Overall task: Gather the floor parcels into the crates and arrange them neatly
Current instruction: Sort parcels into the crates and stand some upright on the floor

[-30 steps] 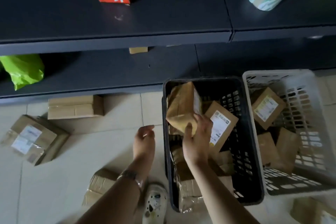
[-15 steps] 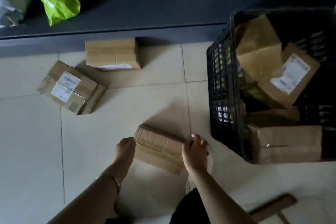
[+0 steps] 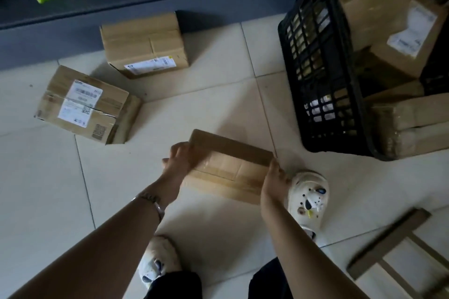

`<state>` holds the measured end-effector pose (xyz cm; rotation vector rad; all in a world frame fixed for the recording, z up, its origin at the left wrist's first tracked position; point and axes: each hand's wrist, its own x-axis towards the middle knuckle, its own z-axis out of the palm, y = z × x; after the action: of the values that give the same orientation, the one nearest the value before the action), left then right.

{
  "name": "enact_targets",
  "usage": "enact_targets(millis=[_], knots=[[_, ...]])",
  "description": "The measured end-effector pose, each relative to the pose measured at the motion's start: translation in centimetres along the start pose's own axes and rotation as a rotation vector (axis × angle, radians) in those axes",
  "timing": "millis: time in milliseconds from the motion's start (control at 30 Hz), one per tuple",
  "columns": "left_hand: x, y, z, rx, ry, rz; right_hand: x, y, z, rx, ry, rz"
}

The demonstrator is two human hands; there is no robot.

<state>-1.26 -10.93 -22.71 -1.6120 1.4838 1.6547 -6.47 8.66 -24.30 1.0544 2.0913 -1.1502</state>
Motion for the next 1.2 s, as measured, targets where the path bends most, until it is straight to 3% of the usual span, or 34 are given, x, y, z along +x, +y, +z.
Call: enact_targets(millis=[67, 133, 300, 433, 600, 767, 933, 1200], knots=[[-1.0, 2.6, -1.6, -0.089, 0.051, 0.047, -1.0, -1.8, -1.0, 0.164, 0.092, -0.017], [-3.1, 6.2, -3.4, -0.132, 0.063, 0.106, -2.7, -5.0, -2.3, 0.296, 0.069, -0.016], [-10.6, 16.4, -7.1, -0.297, -0.062, 0.295, -6.9, -15.4, -6.1, 0.532, -0.195, 0.015], [-18.5, 24.4, -8.5, -0.423, -0.3, 0.419, -10.2, -24.2, -10.8, 0.578, -0.316, -0.094], [-24.9, 32.4, -6.8, -0.449, -0.203, 0.61, -13.0, -34.9, -16.9, 0.537, -0.434, -0.271], [-27.4, 37.3, -1.6, -0.439, -0.153, 0.654, -12.2, -41.5, -21.4, 0.5, -0.412, -0.474], [-26.7, 39.0, 6.8, -0.262, -0.08, 0.616, -6.3, -43.0, -24.7, 0.306, -0.377, -0.457], [-20.6, 38.8, 23.1, -0.003, -0.216, 0.557, 9.0, -39.6, -31.7, -0.04, -0.127, -0.401]])
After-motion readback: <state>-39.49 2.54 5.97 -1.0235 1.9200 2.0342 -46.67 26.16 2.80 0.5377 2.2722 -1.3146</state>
